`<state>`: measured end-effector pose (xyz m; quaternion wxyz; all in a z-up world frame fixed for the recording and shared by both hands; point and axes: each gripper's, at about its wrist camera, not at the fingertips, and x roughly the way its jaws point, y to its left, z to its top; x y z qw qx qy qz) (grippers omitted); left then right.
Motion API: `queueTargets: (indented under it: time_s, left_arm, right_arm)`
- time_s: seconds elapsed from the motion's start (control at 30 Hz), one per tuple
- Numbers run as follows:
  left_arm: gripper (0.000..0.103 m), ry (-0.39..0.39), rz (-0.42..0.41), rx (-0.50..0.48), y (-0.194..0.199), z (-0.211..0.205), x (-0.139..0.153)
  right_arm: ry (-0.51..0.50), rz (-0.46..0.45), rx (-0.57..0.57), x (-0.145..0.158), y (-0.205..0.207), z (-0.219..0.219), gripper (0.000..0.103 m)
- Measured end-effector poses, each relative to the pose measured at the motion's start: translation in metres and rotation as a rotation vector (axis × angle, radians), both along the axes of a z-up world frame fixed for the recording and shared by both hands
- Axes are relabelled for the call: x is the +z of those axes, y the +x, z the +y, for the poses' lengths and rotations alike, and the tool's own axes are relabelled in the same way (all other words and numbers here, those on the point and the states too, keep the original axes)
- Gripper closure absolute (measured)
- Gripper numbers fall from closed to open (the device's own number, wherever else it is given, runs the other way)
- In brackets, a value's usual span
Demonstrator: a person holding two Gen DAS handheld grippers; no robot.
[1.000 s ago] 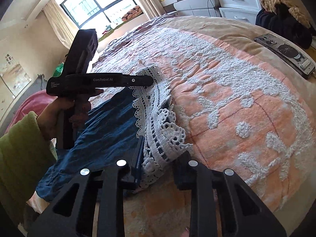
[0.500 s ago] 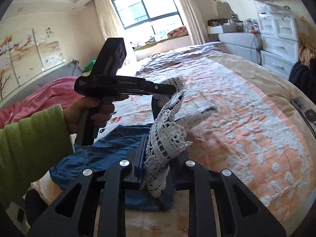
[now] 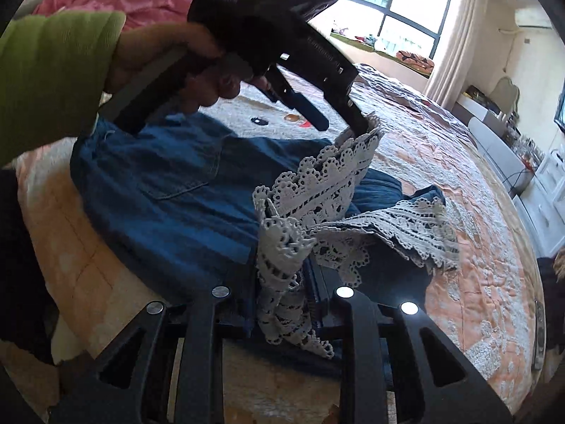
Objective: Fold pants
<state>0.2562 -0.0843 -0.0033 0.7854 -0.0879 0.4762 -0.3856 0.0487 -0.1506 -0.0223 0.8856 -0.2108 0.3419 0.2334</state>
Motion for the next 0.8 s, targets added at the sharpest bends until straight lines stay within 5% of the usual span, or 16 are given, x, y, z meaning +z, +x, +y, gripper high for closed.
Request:
queueTargets:
  time_s: [0.1, 0.23, 0.3, 0.47, 0.63, 0.67, 0.7, 0.8]
  left_arm:
    - [0.036, -0.066, 0.006, 0.074, -0.001, 0.023, 0.009]
    - [0.029, -0.138, 0.060, 0.122, -0.006, 0.040, 0.013]
    - [0.027, -0.116, 0.081, 0.114, -0.012, 0.037, 0.008]
    - [0.027, -0.075, 0.145, 0.095, -0.027, 0.024, -0.013]
    - [0.028, -0.100, 0.188, 0.097, -0.030, 0.013, -0.025]
    - [0.039, -0.098, 0.187, 0.091, -0.030, 0.009, -0.027]
    - [0.055, -0.094, 0.183, 0.083, -0.029, 0.005, -0.027]
    - [0.091, -0.082, 0.176, 0.085, -0.026, -0.001, -0.024]
  right_arm:
    - [0.026, 0.023, 0.064, -0.002, -0.009, 0.005, 0.057]
    - [0.218, 0.083, 0.102, 0.017, -0.017, -0.020, 0.051]
    - [0.333, 0.089, 0.027, 0.029, -0.009, -0.051, 0.046]
    - [0.548, 0.190, -0.370, 0.026, 0.054, -0.149, 0.036]
    - [0.653, 0.353, -0.444, -0.005, 0.099, -0.184, 0.034]
    - [0.672, 0.370, -0.438, -0.009, 0.105, -0.188, 0.043]
    - [0.693, 0.390, -0.415, -0.012, 0.109, -0.188, 0.071]
    - [0.723, 0.427, -0.356, -0.008, 0.119, -0.178, 0.094]
